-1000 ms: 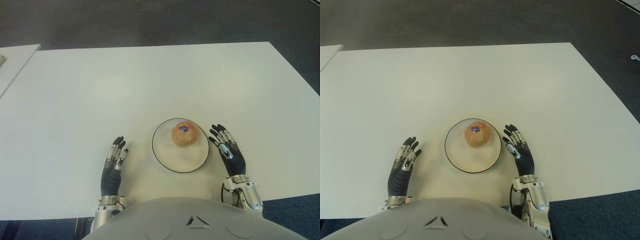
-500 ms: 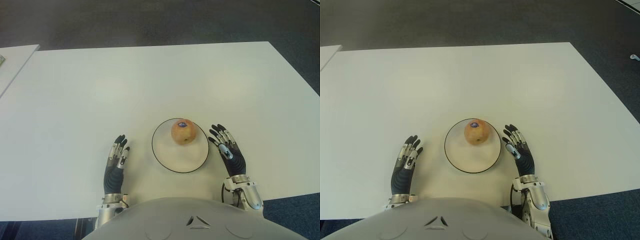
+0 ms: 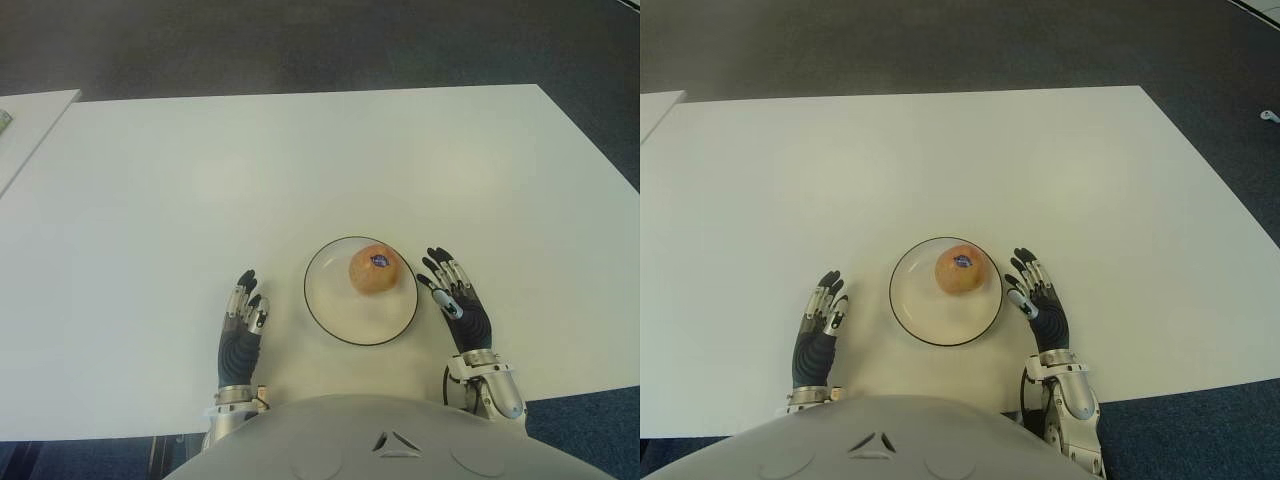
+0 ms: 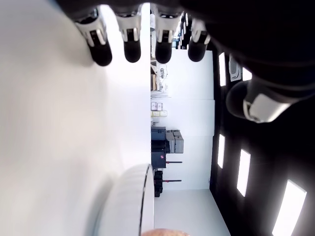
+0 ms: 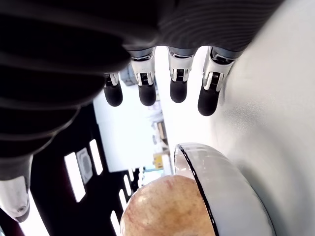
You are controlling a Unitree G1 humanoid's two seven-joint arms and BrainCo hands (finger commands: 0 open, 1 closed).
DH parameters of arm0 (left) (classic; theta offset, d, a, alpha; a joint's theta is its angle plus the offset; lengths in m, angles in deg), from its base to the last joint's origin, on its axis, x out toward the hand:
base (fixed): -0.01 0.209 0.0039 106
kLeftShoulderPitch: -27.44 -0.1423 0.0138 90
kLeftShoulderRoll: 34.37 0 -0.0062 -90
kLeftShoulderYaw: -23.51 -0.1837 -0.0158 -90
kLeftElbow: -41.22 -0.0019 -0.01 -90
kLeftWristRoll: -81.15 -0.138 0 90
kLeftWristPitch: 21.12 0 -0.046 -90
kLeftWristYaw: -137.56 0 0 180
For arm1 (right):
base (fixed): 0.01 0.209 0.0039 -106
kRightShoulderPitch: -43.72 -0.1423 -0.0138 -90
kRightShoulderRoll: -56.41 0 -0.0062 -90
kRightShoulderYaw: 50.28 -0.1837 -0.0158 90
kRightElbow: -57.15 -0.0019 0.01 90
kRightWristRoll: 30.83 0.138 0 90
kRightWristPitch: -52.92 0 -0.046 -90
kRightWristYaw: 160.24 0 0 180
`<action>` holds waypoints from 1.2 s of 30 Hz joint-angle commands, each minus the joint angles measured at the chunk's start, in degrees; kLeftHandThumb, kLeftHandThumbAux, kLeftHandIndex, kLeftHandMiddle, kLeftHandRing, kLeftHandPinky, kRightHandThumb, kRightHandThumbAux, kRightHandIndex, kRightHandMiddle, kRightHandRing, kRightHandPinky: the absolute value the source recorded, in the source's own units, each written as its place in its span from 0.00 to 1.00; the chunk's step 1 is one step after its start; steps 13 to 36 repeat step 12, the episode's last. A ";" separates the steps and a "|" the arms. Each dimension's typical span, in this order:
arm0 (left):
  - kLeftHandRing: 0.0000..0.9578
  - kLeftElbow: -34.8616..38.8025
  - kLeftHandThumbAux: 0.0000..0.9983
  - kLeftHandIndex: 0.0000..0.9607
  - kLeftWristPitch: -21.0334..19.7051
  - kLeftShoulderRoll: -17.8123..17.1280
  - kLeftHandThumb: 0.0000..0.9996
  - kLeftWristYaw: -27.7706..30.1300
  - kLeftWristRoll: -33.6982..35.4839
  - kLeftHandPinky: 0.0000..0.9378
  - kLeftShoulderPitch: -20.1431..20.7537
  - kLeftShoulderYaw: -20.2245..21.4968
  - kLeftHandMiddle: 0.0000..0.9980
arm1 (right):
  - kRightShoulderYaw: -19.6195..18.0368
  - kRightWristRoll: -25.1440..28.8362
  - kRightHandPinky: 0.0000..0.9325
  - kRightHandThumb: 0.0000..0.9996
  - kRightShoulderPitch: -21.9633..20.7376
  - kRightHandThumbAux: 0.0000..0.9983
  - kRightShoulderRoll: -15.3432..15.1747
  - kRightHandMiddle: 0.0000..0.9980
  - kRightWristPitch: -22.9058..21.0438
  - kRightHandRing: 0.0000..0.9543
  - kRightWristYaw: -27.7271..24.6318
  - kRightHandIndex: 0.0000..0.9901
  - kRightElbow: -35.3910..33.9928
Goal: Put the apples into the plate.
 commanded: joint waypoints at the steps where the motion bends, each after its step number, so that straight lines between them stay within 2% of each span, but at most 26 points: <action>1: 0.00 -0.60 0.44 0.03 -3.92 0.60 0.03 -0.22 0.44 0.04 -1.03 -0.69 0.02 | 0.14 -0.81 0.01 0.12 1.05 0.57 -0.30 0.05 -2.28 0.01 0.74 0.06 2.42; 12: 0.00 -5.17 0.40 0.00 -0.83 -0.57 0.02 1.85 3.97 0.01 1.90 0.30 0.00 | 0.36 -0.64 0.01 0.13 0.76 0.57 -0.32 0.05 -2.44 0.00 0.96 0.05 2.48; 36: 0.00 -5.17 0.40 0.00 -0.83 -0.57 0.02 1.85 3.97 0.01 1.90 0.30 0.00 | 0.36 -0.64 0.01 0.13 0.76 0.57 -0.32 0.05 -2.44 0.00 0.96 0.05 2.48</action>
